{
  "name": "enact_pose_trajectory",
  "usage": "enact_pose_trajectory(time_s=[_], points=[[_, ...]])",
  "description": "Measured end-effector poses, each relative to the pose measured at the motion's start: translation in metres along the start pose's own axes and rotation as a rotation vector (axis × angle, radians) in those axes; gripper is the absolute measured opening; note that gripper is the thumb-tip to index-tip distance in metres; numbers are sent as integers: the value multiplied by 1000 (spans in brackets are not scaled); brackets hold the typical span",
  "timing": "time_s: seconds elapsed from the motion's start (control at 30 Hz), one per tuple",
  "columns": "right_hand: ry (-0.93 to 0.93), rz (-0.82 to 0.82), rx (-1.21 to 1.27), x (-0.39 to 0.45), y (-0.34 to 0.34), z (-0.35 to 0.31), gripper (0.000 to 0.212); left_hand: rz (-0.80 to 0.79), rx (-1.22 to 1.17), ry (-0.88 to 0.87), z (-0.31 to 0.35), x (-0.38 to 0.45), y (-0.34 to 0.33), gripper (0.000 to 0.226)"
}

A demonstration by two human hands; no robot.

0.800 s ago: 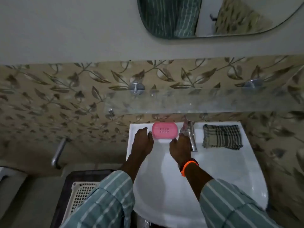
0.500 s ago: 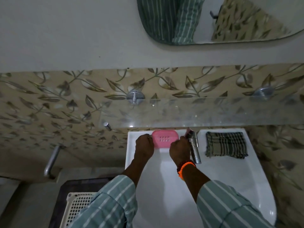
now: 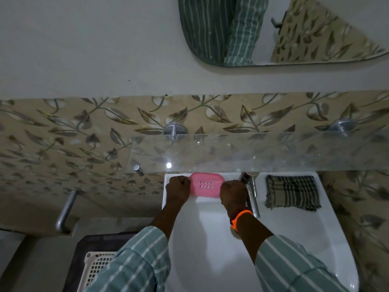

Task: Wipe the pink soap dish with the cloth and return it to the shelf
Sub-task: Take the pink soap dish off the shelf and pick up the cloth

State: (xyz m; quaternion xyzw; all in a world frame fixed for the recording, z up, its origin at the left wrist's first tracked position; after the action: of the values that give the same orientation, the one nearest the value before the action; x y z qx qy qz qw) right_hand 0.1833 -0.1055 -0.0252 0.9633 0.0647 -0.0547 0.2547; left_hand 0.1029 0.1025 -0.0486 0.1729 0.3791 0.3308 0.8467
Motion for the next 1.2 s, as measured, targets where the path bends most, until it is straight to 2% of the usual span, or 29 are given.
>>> enact_pose_trajectory(time_s=[0.17, 0.3, 0.43, 0.6, 0.67, 0.73, 0.87, 1.0, 1.1, 1.2], points=[[12, -15, -23, 3, 3, -1, 22, 15, -47, 29, 2, 4, 0, 24], [17, 26, -65, 4, 6, -4, 19, 82, 61, -38, 12, 0, 2, 29], [47, 26, -99, 6, 8, -7, 21, 165, 15, -95, 21, -7, 11, 23], [89, -24, -60, -1, 13, -20, 21, 161, 36, -124, 26, -19, 22, 24], [84, -50, 30, -14, 17, -25, 17, 91, -93, -87, 19, -28, 27, 24], [49, -69, 168, -36, 21, -26, 15, -33, -346, -22, 3, -42, 30, 26], [9, -158, 449, -93, 36, -15, 25, -280, -806, 105, -35, -92, 11, 25], [-69, -196, 551, -140, 56, 15, 20, -585, -1131, 273, -55, -146, -49, 64], [-129, -257, 619, -158, 65, 36, 19, -758, -1313, 433, -54, -176, -81, 77], [-122, -333, 508, -151, 86, 58, 22, -832, -1313, 524, -56, -187, -95, 80]])
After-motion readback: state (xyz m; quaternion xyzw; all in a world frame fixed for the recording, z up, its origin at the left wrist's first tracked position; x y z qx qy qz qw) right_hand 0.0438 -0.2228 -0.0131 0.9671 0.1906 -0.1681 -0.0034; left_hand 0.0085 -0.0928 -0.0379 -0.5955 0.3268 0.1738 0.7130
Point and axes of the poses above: each hand's wrist, its own x-axis towards the middle knuckle, its own y-axis out of the back of the hand, z = x × y, the point moved 9 cm from there along x, towards the middle knuckle, and after that the axes turned 15 degrees about y, right-handed, at the moved point
